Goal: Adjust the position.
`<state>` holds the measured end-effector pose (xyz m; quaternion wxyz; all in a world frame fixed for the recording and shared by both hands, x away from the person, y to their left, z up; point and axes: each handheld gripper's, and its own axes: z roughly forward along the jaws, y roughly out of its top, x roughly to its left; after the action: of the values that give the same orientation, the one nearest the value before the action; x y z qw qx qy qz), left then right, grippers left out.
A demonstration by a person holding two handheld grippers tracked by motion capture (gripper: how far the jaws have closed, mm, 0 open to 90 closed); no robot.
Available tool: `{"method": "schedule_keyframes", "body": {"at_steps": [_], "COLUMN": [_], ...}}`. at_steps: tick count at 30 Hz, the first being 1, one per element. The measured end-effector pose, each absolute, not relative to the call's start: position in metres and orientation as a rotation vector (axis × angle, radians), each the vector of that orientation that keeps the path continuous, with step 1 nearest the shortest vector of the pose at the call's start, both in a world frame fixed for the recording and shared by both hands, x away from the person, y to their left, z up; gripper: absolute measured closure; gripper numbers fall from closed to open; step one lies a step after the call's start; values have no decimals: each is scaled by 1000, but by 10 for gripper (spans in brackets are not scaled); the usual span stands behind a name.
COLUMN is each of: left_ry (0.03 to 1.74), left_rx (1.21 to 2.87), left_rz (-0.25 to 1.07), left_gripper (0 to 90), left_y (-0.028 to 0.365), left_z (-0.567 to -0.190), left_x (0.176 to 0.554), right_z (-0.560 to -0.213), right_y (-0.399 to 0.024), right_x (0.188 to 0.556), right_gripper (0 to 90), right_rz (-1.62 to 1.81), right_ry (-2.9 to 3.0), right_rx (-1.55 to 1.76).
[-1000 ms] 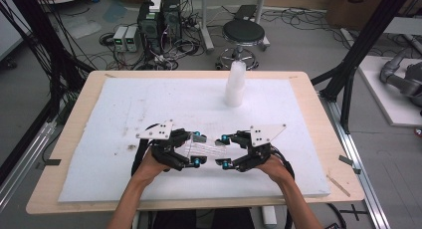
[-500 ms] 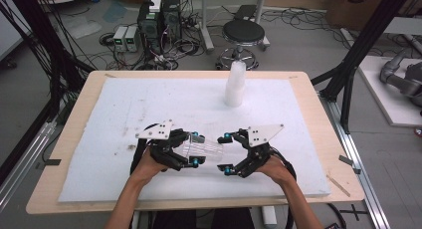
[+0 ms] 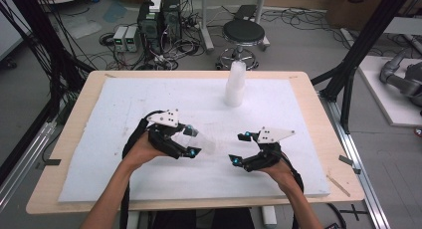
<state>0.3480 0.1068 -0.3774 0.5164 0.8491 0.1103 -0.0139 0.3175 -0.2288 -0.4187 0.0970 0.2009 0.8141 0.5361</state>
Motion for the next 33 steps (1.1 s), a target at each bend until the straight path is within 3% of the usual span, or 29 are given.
{"method": "schedule_keyframes", "body": {"at_steps": [16,33], "left_ry": [286,257], "left_rx": [2415,2653], "left_rz": [-19,36], "left_gripper": [312,313], "left_y": [95,83], "left_z": [-353,-344], "left_x": [385,401], "right_z": [-438,-451], "right_y": [-265,-273], "right_x": [309,306], "right_gripper": [176,175], "right_rz": [1327,1308], "right_ry": [2200,2197], "right_rx": [987,982]}}
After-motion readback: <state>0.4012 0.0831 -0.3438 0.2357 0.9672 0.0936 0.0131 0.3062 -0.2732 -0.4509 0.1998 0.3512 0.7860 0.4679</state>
